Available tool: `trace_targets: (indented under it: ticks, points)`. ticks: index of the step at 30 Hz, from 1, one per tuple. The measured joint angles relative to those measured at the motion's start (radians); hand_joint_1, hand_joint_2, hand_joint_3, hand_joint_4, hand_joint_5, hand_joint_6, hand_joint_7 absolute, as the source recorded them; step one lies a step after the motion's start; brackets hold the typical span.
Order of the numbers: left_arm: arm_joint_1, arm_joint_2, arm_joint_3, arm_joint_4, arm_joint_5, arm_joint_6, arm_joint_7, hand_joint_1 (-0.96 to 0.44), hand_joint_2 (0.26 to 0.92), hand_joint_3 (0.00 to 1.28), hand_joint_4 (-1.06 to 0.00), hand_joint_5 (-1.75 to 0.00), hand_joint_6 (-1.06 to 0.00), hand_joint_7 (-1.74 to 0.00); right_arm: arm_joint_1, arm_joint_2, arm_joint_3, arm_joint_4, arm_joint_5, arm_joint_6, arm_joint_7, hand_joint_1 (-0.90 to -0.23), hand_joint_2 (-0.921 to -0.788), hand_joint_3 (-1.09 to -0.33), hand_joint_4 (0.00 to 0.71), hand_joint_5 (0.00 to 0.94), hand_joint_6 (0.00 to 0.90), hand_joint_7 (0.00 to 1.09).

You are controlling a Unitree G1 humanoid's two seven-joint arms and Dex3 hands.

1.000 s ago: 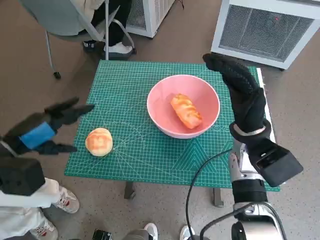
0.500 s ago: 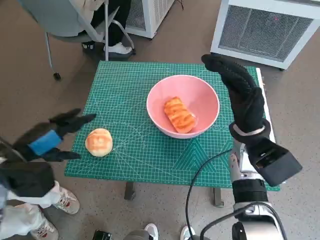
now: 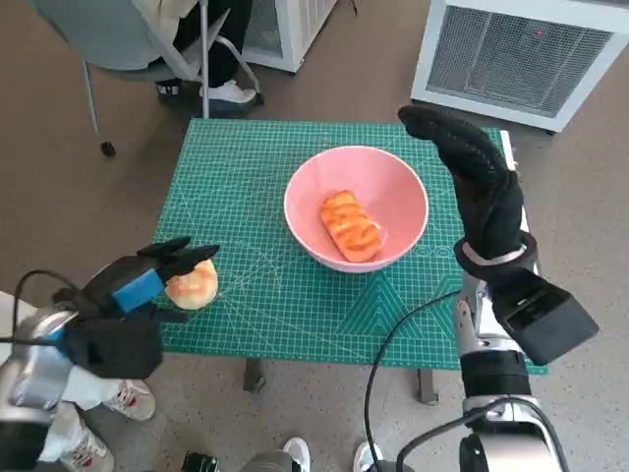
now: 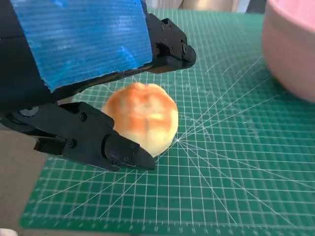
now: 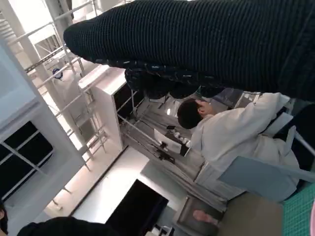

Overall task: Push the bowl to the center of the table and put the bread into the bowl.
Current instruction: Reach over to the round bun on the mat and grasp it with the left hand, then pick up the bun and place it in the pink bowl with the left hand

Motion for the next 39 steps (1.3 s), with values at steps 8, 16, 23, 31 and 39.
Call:
trace_targets:
  ticks: [8, 16, 23, 31, 39]
  points:
    - [-0.056, -0.027, -0.041, 0.112, 0.046, -0.018, 0.102, -0.09, 0.92, 0.06, -0.55, -0.1, -0.59, -0.11, 0.0, -0.002, 0.0, -0.001, 0.0, 0.002, 0.002, -0.546, -0.921, -0.816, 0.276, 0.105, -0.001, 0.72]
    - [-0.065, -0.028, -0.055, 0.139, 0.064, -0.021, 0.17, -0.04, 0.921, 0.17, -0.52, -1.19, -0.59, -1.13, 0.001, -0.003, 0.0, -0.011, 0.0, 0.012, 0.002, -0.545, -0.921, -0.816, 0.273, 0.112, -0.001, 0.71]
    - [-0.048, -0.011, -0.019, 0.064, 0.039, -0.024, 0.173, 0.0, 0.92, 0.16, -0.44, -1.46, -0.69, -1.06, 0.003, -0.005, 0.0, -0.021, 0.0, 0.017, 0.002, -0.543, -0.921, -0.816, 0.269, 0.119, -0.001, 0.71]
    - [-0.047, 0.006, 0.068, -0.082, 0.005, -0.024, 0.194, 0.0, 0.921, 0.16, -0.48, -1.32, -0.63, -1.22, 0.003, -0.003, 0.002, -0.024, -0.001, 0.02, 0.002, -0.542, -0.921, -0.817, 0.264, 0.128, -0.001, 0.71]
    - [-0.082, 0.004, 0.122, -0.224, -0.016, -0.001, 0.206, 0.0, 0.921, 0.16, -0.51, -1.21, -0.6, -1.33, 0.003, -0.001, 0.003, -0.024, 0.0, 0.021, 0.002, -0.549, -0.921, -0.815, 0.259, 0.138, -0.001, 0.71]
